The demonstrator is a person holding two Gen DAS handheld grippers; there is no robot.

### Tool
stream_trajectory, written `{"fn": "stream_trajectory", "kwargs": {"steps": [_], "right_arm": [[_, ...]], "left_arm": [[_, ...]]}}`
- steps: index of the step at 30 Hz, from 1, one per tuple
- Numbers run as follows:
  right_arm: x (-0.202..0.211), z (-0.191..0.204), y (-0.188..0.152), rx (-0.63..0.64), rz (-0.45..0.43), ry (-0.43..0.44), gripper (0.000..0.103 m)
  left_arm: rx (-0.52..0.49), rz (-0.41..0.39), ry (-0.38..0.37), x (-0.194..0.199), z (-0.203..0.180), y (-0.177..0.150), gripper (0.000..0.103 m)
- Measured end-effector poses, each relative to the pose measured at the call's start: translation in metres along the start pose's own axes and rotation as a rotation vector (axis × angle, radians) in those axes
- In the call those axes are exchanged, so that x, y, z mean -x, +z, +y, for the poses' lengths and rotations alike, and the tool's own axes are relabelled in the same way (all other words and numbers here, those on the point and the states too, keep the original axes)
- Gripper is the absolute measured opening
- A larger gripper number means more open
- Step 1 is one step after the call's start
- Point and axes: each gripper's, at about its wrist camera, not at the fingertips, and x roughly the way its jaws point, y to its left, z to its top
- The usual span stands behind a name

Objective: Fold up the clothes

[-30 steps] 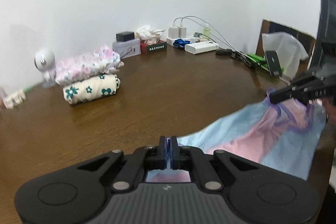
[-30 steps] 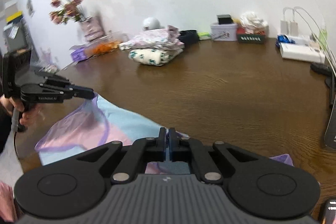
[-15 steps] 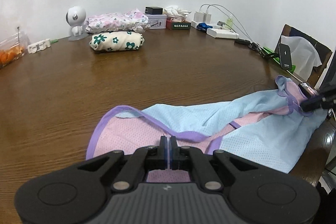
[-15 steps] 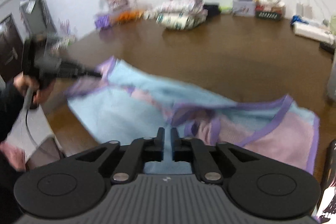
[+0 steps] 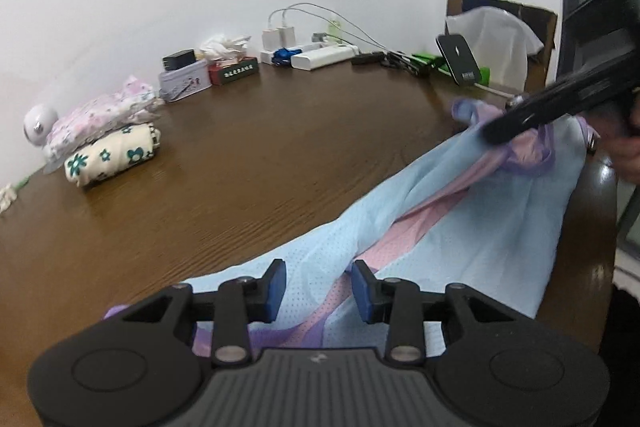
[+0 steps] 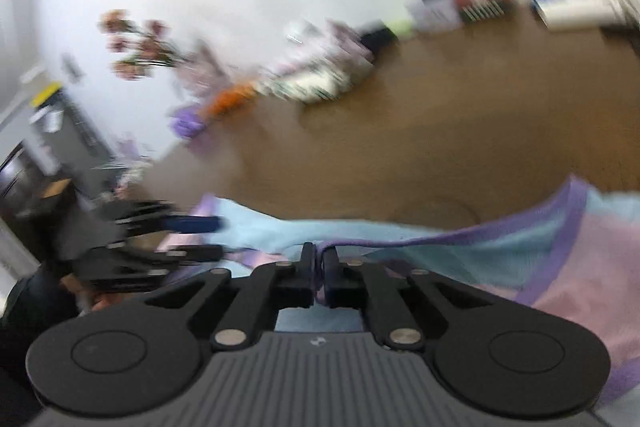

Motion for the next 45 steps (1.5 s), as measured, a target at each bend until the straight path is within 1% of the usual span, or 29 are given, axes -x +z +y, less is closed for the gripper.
{"fn": "stream_trajectory", "kwargs": {"steps": [1,2,4,6,7,9,10,11,14,16,18,19,20,23,26,28,30,32,33,34,35,36,37,38,41,42,43,44,45], "right_arm": [[0.007,0.005,-0.003,0.044,-0.007,0.021,0.003],[0.014,0.010,-0.006,0.087,-0.009,0.040,0.004],[0.014,0.014,-0.014,0.133,0.053,0.019,0.004],[0.006,0.012,-0.018,0.145,0.142,-0.039,0.007],[0.005,0.012,-0.017,0.153,0.154,-0.069,0.010],[0.012,0.013,-0.012,0.178,0.106,-0.081,0.022],[0.013,0.016,-0.008,0.202,0.088,-0.079,0.037],[0.013,0.019,-0.003,0.228,0.071,-0.075,0.043],[-0.007,0.028,0.003,0.346,0.116,-0.073,0.045],[-0.024,0.028,0.004,0.396,0.184,-0.069,0.045],[-0.039,0.026,0.002,0.429,0.249,-0.085,0.038],[-0.045,0.025,0.000,0.443,0.277,-0.109,0.017],[-0.048,0.024,0.000,0.450,0.286,-0.148,0.006],[-0.040,0.032,0.006,0.472,0.201,-0.237,0.005],[-0.018,0.051,0.002,0.553,0.098,-0.241,0.005],[-0.002,0.057,-0.004,0.561,0.086,-0.195,0.005],[0.005,0.057,-0.016,0.553,0.126,-0.140,0.005],[0.004,0.055,-0.026,0.549,0.155,-0.159,0.005],[0.004,0.053,-0.031,0.548,0.160,-0.173,0.005],[0.004,0.052,-0.032,0.535,0.161,-0.169,0.006],[0.004,0.051,-0.033,0.520,0.161,-0.163,0.008],[0.004,0.052,-0.032,0.518,0.168,-0.144,0.012],[0.006,0.054,-0.032,0.532,0.163,-0.135,0.022],[0.008,0.056,-0.032,0.549,0.155,-0.128,0.032],[0.009,0.053,-0.026,0.546,0.135,-0.122,0.032],[0.005,0.050,-0.024,0.526,0.143,-0.132,0.030],[0.001,0.048,-0.024,0.521,0.154,-0.131,0.017],[-0.002,0.047,-0.025,0.528,0.161,-0.136,0.008],[-0.006,0.047,-0.026,0.536,0.167,-0.142,0.008]], "left_arm": [[-0.005,0.006,0.000,-0.002,0.000,-0.001,0.023],[-0.007,0.011,-0.006,-0.003,0.002,-0.001,0.000],[-0.001,0.002,-0.023,0.001,0.004,-0.002,0.001],[-0.007,-0.023,-0.027,0.009,0.003,-0.002,0.001],[-0.011,-0.035,-0.026,0.014,0.003,-0.002,0.001],[-0.019,-0.052,-0.026,0.023,0.001,-0.001,0.001],[-0.025,-0.054,-0.028,0.025,0.000,-0.001,0.001],[-0.034,-0.052,-0.024,0.026,-0.001,-0.002,0.001],[-0.050,-0.038,-0.014,0.024,-0.004,-0.005,0.001],[-0.047,-0.042,-0.008,0.025,-0.003,-0.006,0.001],[-0.042,-0.048,-0.002,0.027,-0.002,-0.007,0.001],[-0.035,-0.052,0.002,0.027,0.000,-0.007,0.001],[-0.025,-0.058,0.009,0.027,0.002,-0.006,0.001],[0.001,-0.056,0.026,0.024,0.007,-0.003,0.001],[-0.009,-0.029,0.028,0.018,0.006,-0.005,0.001],[-0.014,-0.008,0.028,0.016,0.007,-0.009,0.003],[0.003,0.025,0.038,0.012,0.010,-0.014,0.011],[0.021,0.025,0.025,0.015,0.015,-0.018,0.027],[0.019,0.013,0.011,0.019,0.015,-0.019,0.031],[0.007,-0.001,-0.004,0.024,0.014,-0.020,0.040],[-0.006,-0.015,-0.019,0.028,0.013,-0.020,0.047],[-0.020,-0.021,-0.026,0.029,0.010,-0.019,0.049],[-0.035,-0.025,-0.032,0.030,0.008,-0.018,0.050],[-0.050,-0.023,-0.035,0.026,0.005,-0.016,0.050],[-0.106,-0.009,-0.039,0.014,-0.007,-0.011,0.048],[-0.129,-0.004,-0.042,0.010,-0.012,-0.010,0.048],[-0.146,-0.003,-0.045,0.007,-0.015,-0.009,0.045],[-0.157,0.001,-0.050,0.005,-0.017,-0.008,0.036],[-0.161,0.007,-0.054,0.004,-0.017,-0.008,0.030]]}}
